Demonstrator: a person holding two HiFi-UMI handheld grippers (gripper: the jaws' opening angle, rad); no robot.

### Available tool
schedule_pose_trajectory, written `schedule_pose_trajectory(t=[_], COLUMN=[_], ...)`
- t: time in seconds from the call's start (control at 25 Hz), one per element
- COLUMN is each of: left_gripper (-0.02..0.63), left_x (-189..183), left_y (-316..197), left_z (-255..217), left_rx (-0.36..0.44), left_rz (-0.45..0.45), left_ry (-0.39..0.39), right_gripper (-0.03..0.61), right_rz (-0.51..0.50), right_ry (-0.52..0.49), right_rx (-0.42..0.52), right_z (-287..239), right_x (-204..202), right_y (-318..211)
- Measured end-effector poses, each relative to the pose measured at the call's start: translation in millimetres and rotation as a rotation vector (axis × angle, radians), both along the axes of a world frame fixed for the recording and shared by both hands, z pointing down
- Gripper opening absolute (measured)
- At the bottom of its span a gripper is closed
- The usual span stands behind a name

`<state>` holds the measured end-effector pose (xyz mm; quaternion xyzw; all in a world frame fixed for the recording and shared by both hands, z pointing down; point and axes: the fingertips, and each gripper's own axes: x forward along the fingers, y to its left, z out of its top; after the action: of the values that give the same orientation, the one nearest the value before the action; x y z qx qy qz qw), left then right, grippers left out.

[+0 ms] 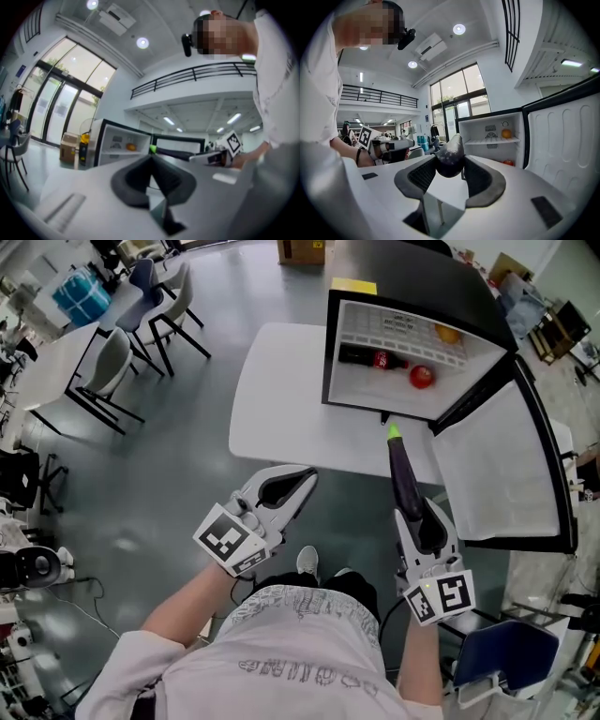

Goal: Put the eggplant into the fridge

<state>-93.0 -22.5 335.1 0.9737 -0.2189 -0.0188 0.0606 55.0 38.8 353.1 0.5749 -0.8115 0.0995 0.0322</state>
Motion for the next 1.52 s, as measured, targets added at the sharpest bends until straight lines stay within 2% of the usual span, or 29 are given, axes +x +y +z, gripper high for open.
schedule_pose_trajectory(t=[0.28, 0.92, 1.16, 1.52], left_gripper=[0.006, 0.006, 0.006, 0.006], left_x=[11, 105, 118, 157], left_y=[-32, -119, -144, -166], left_z=[-1, 10, 10, 9], left_rx=[0.002, -0.009, -0.007, -0.003], left_rz=[-0.007, -0.064, -0.102, -0.144], left_ry=[-0.003, -0.04, -0.052, -0.069], right_gripper=[0.187, 0.186, 0.186, 0.186], right_rz=[-0.002, -0.073, -0.088, -0.161], right_ry=[-0.011, -0.01, -0.02, -0.054], right_rx=[0.018, 0.011, -0.001, -0.014], right_z=[-3, 4, 8, 14], right_x=[15, 104, 116, 140], right_y=[-37, -139, -170, -201])
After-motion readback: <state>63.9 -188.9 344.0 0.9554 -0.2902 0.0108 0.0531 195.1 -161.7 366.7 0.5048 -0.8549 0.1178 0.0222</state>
